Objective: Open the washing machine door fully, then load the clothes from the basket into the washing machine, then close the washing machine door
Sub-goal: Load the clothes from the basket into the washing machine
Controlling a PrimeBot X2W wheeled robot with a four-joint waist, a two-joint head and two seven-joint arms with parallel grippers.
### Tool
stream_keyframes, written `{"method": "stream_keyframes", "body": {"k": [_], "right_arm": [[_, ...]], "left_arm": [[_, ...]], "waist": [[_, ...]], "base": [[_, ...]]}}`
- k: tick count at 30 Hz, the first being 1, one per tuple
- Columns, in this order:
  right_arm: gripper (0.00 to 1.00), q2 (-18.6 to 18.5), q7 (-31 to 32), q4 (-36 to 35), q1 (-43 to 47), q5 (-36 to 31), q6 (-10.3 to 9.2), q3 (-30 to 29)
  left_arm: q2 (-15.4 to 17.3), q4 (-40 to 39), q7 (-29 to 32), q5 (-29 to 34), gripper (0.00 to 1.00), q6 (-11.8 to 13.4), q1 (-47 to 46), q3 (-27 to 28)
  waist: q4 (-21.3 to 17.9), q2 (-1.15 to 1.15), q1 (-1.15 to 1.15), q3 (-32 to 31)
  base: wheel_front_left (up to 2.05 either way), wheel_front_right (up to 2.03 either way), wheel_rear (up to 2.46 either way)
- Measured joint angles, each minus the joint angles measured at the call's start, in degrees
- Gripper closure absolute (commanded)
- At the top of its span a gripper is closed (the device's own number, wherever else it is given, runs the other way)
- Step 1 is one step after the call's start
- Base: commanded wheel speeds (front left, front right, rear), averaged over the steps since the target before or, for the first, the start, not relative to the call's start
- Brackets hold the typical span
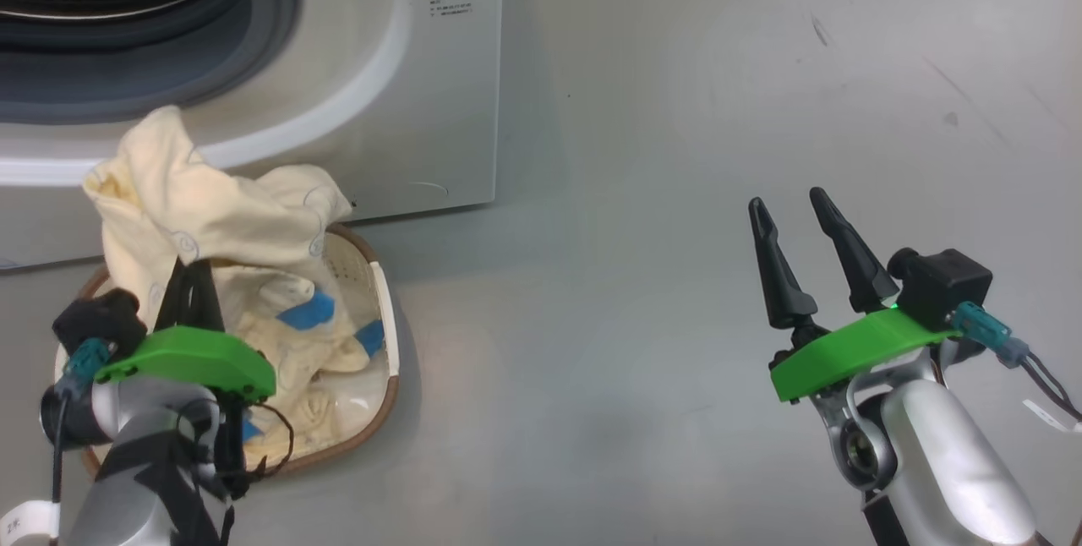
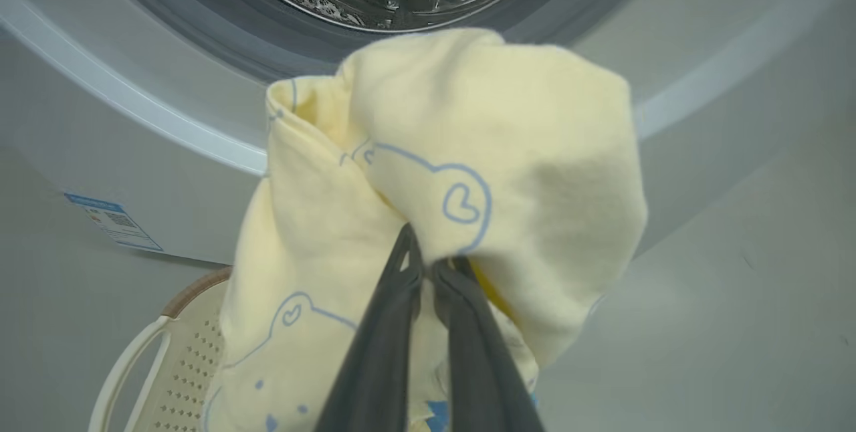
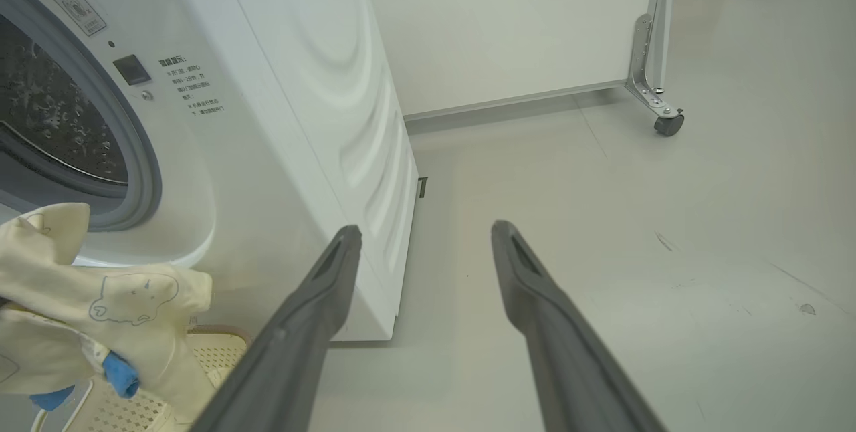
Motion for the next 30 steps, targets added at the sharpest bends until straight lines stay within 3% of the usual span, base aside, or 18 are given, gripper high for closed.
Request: {"method": "stream_keyframes", "body": {"k": [8,19,24,30], "right_arm": [[0.00,-0.03,0.00,0.46,1.63,-0.40,0.00,-0.45],[0.00,-0.11,0.00,0.44,3.27,-0.40,0.00,-0.79],[0.00,-0.12,0.00,-0.12,3.06,-0.40,0.00,-0.05],[0.00,-0.11,0.00,-0.23,1.71,-0.38,0.00,0.65]], "left_arm": [[-1.96,-8.47,0.00,1.22,1.00,0.00,6.47,3.76],[-2.80,-16.04,-0.01,1.24,1.00,0.00,9.62,4.82],[-2.13,-18.58,-0.01,1.27,1.00,0.00,8.11,6.92],[0.79,-20.05,-0.04,1.10,1.00,0.00,-0.66,10.45]], "waist": [[1.29,0.00,0.00,-3.41],[2.62,0.00,0.00,-4.74],[2.24,0.00,0.00,-2.26],[0.82,0.00,0.00,1.98]], "base": [[0.00,0.00,0.00],[0.00,0.00,0.00],[0.00,0.00,0.00],[0.00,0.00,0.00]]}}
